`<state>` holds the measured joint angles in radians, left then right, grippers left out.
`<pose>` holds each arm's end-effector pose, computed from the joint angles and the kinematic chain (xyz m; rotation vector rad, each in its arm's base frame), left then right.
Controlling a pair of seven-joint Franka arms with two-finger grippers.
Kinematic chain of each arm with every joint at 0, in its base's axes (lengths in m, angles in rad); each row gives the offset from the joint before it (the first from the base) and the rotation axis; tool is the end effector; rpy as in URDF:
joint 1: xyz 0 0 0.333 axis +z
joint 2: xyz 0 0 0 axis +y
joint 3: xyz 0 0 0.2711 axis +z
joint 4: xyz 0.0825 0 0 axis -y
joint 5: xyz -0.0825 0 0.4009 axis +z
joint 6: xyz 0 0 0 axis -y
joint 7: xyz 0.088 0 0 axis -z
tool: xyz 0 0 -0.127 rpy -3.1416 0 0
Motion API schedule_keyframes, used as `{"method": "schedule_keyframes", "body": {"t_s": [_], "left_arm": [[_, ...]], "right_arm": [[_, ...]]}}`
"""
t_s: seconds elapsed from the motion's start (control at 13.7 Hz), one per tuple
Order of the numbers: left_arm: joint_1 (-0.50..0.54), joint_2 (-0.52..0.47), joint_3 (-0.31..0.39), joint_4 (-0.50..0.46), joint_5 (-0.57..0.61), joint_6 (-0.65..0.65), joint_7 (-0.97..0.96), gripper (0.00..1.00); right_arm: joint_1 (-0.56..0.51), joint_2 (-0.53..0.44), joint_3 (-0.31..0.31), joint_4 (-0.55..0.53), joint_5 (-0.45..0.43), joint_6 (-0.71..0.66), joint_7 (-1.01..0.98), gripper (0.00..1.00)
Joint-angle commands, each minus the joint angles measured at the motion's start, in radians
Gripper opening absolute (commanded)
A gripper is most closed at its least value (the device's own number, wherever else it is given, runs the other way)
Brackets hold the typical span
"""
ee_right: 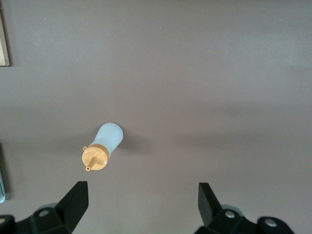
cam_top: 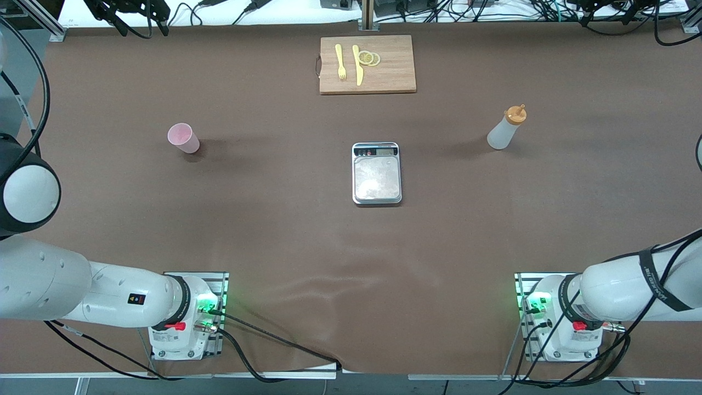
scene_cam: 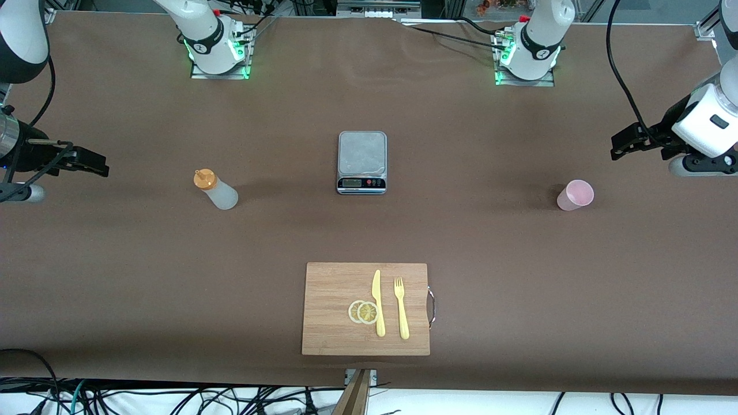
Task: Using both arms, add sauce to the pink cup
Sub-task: 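Move the left gripper down around the pink cup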
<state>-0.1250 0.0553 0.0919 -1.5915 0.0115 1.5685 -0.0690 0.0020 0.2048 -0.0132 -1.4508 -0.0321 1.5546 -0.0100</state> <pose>0.5808 -0.0188 0.5176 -3.1183 -0.0554 0.1203 0.6170 -0.0104 0.4948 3.1039 0.0001 -0.1574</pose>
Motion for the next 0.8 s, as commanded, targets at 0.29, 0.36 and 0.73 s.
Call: {"method": "schedule_keyframes", "body": {"t_s": [0.29,0.36,0.73], "left_arm": [[0.159,0.011,-0.127,-0.068,-0.01,0.045,0.015,1.0],[0.169,0.009,-0.127,-0.106,-0.01,0.079,0.026,1.0],[0.217,0.018,-0.127,-0.315,-0.01,0.341,0.024,1.0]], "right_arm": [[-0.007,0.01,-0.002,0.026,0.023,-0.008,-0.01,1.0],[-0.007,0.01,-0.002,0.026,0.026,-0.01,-0.01,1.0],[-0.008,0.011,-0.002,0.026,0.024,-0.004,-0.015,1.0]]}}
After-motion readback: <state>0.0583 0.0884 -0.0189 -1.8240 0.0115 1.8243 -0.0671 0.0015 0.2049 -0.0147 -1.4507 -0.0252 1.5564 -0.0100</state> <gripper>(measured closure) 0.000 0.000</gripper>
